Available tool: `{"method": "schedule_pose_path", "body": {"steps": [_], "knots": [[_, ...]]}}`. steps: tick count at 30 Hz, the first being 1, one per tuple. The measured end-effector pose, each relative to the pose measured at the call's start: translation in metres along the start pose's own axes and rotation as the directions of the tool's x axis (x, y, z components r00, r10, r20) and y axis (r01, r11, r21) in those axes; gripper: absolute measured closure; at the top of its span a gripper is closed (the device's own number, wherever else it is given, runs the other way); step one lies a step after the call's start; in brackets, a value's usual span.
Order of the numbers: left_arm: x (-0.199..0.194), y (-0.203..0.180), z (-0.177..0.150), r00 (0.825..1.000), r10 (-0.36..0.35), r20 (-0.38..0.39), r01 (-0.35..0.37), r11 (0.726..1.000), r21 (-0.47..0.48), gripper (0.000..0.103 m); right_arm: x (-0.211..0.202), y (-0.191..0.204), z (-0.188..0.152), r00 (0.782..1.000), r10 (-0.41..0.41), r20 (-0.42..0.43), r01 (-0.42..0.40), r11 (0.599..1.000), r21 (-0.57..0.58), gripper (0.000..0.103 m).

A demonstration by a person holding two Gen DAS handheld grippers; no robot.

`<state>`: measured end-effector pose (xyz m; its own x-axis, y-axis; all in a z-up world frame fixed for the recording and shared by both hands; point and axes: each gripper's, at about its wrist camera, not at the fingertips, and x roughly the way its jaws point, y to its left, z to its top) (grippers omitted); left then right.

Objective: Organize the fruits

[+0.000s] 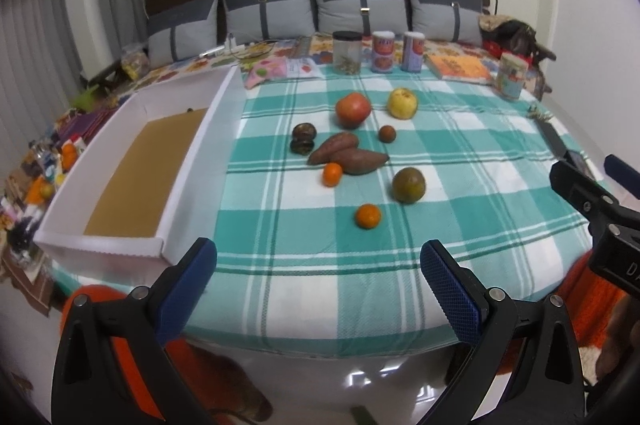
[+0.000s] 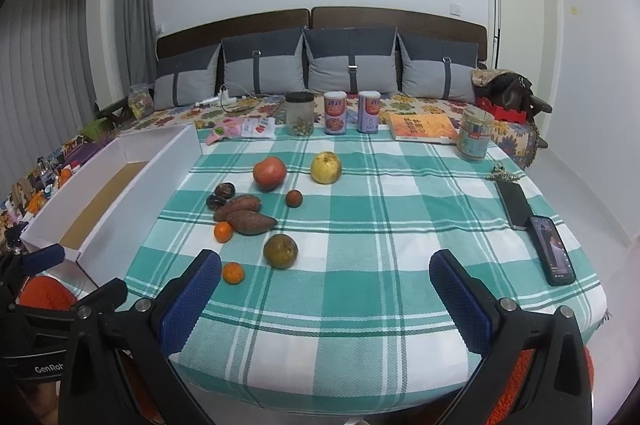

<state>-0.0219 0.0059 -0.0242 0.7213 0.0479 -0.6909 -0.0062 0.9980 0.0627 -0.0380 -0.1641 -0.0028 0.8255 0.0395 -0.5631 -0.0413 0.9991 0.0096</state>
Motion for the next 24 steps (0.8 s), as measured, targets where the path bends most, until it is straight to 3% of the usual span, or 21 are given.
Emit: {"method": "schedule_pose_path", "body": {"steps": [13,24], "knots": [[0.012,0.014,0.002,1.0,0.003,-0.031,-0.005,0.998,-0.065,0.001,0.008,-0.003,-0.002,1.0,0.002,-0.016,-0.002,1.0,0.0,0.0],[0.02,0.008,0.002,0.998,0.042,-0.043,-0.043,0.999,-0.028,0.001,0.011,0.002,-0.006,1.0,-0.004,-0.028,0.004,1.0,-0.012,0.0]]}}
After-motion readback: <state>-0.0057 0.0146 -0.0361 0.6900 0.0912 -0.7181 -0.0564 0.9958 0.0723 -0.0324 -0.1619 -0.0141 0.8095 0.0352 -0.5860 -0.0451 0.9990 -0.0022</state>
